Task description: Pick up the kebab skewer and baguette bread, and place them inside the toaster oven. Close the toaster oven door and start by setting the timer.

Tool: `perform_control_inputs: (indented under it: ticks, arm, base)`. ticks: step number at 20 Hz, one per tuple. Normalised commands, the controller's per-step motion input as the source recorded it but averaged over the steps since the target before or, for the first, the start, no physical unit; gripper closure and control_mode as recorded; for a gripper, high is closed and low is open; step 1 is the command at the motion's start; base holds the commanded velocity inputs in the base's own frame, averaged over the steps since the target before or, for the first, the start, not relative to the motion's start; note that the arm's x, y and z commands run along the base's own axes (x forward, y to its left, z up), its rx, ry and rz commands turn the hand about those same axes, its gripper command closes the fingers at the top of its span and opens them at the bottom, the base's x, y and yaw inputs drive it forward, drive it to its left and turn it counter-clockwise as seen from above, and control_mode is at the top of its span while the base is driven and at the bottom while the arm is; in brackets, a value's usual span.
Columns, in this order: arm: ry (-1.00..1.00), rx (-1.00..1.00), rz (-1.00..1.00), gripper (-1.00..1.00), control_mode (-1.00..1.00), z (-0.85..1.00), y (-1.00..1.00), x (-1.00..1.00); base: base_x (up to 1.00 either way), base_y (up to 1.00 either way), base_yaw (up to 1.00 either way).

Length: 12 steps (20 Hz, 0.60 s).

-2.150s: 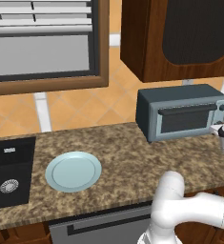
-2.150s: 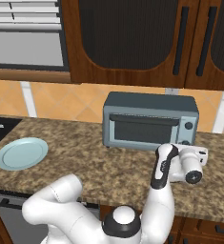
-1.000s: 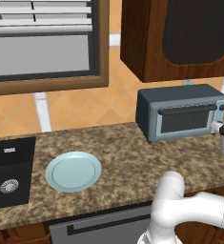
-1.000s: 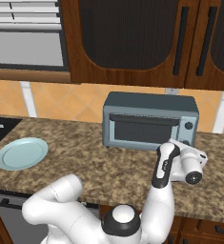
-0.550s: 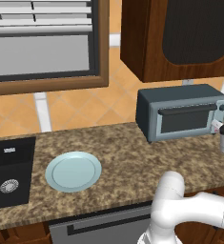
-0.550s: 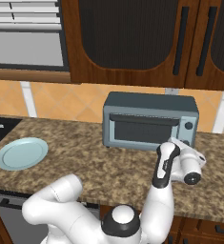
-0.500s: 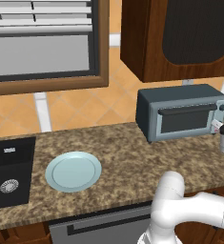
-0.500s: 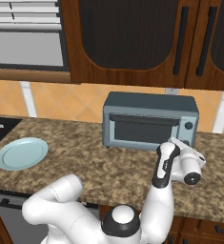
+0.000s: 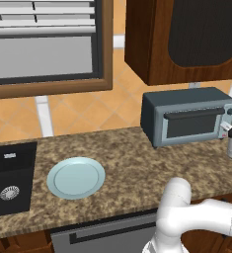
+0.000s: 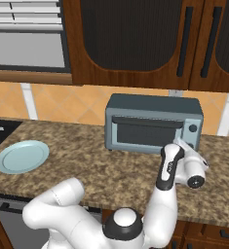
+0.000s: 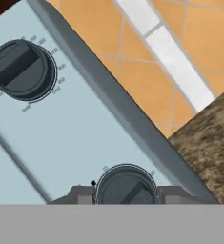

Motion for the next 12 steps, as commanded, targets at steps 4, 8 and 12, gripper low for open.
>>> perform_control_inputs:
  ticks: [4, 8, 12]
  arm:
    - [-0.02, 0.18, 0.0, 1.0, -1.0, 0.0, -0.01, -0.11]
    - [-0.03, 0.18, 0.0, 1.0, -1.0, 0.0, -0.01, -0.1]
    - [-0.04, 0.19, 0.0, 1.0, -1.0, 0.0, -0.05, -0.16]
  base:
    - [0.0, 0.0, 0.0]
    - [0.0, 0.0, 0.0]
    - [0.0, 0.0, 0.0]
